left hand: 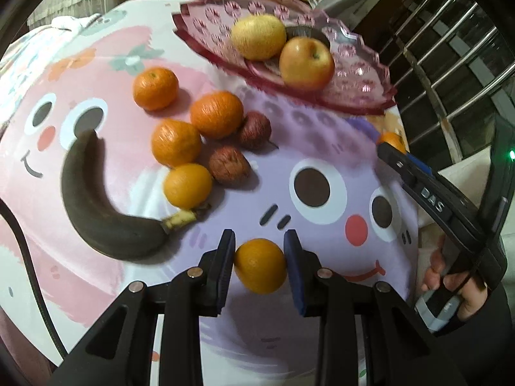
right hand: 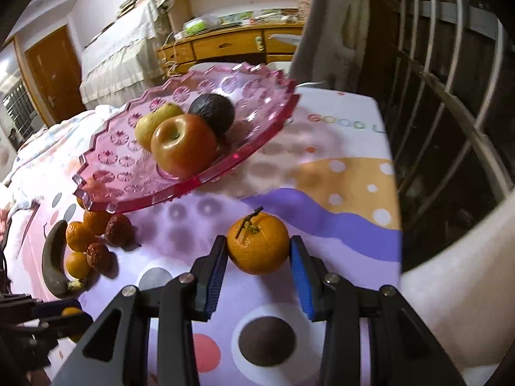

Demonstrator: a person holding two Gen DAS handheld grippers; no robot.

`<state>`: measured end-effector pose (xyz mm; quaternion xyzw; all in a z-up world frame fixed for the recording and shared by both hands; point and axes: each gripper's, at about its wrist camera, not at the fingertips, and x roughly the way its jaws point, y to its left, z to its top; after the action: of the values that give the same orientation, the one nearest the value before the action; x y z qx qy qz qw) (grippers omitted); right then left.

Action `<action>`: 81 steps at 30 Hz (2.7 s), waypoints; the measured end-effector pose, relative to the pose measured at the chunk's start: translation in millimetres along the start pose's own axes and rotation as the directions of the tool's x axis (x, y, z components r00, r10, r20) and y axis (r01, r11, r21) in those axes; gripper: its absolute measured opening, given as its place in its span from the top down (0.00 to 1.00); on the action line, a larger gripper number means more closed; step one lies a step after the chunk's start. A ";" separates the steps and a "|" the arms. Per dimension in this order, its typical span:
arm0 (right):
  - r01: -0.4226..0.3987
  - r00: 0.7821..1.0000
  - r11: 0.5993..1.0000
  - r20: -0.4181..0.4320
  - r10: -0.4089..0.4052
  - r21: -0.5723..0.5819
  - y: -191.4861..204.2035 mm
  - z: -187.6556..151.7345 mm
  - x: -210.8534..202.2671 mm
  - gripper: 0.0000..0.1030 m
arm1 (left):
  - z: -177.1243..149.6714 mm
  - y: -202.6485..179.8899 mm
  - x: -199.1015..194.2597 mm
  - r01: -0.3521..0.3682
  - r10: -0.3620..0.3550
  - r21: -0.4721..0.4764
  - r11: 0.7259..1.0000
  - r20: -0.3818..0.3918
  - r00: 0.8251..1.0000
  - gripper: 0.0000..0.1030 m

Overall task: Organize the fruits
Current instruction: 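Grasp a small tangerine with the left gripper while the right gripper grasps another tangerine, then lower both tangerines into the pink bowl and open both grippers, then withdraw both grippers from the bowl toward the dark banana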

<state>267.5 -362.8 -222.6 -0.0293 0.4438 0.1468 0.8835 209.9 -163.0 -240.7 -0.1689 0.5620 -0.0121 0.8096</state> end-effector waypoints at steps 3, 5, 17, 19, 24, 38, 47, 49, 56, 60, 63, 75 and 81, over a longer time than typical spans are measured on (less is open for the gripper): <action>0.023 1.000 1.000 0.016 -0.023 -0.009 -2.7 3.0 -12.2 0.62 | 9.3 5.9 -12.3 -0.010 0.010 0.007 1.000 0.030 0.999 0.71; 0.041 0.999 0.999 0.017 -0.041 -0.019 -1.5 8.1 -20.8 0.62 | 18.7 8.7 -21.6 -0.030 0.029 0.014 0.999 0.063 0.998 0.71; -0.020 0.996 0.996 0.082 0.028 -0.090 35.5 52.2 -56.7 0.62 | 98.7 19.1 -55.6 -0.053 0.042 0.040 0.998 0.239 0.970 0.71; -0.037 0.995 0.994 0.084 0.046 -0.103 43.2 56.3 -56.6 0.62 | 109.1 17.9 -56.4 -0.033 0.022 0.038 0.999 0.261 0.965 0.71; -0.073 0.994 0.989 0.067 0.082 -0.126 59.1 59.3 -49.1 0.62 | 126.5 7.4 -52.0 0.003 -0.016 0.048 0.999 0.281 0.960 0.71; -0.120 0.993 0.985 -0.006 0.120 -0.123 77.1 56.1 -26.8 0.56 | 122.7 8.8 -36.3 -0.005 -0.004 0.037 0.999 0.247 0.969 0.52; -0.176 0.984 0.984 -0.021 0.175 -0.032 70.2 49.8 -35.7 0.49 | 92.9 26.8 -46.0 -0.065 0.065 -0.006 0.998 0.200 0.978 0.39; -0.200 0.979 0.980 -0.034 0.199 -0.003 69.2 46.3 -36.7 0.49 | 84.1 33.0 -50.2 -0.084 0.085 -0.016 0.996 0.188 0.978 0.38; -0.231 0.971 0.972 -0.060 0.233 0.040 72.4 34.7 -42.4 0.49 | 53.8 60.1 -68.9 -0.130 0.134 -0.034 0.991 0.153 0.979 0.27; -0.212 0.974 0.973 -0.061 0.218 0.093 73.1 27.1 -46.1 0.49 | 46.8 75.6 -74.8 -0.143 0.141 0.003 0.990 0.132 0.981 0.25; -0.178 0.979 0.975 -0.071 0.188 0.129 76.6 21.1 -45.8 0.49 | 48.5 88.2 -77.5 -0.136 0.133 0.020 0.990 0.119 0.984 0.22; -0.179 0.971 0.953 -0.114 0.212 0.243 133.5 -17.0 -37.5 0.49 | 83.3 131.3 -77.7 -0.104 0.098 0.181 0.978 0.042 0.994 0.15; -0.217 0.969 0.956 -0.074 0.235 0.197 171.8 -30.5 -37.2 0.49 | 113.3 141.2 -59.2 -0.066 0.062 0.278 0.958 0.022 0.998 0.15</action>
<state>173.8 -212.9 -198.1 0.0977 0.4981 0.2030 0.8373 267.7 12.0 -192.3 -0.0350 0.5545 -0.0638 0.8290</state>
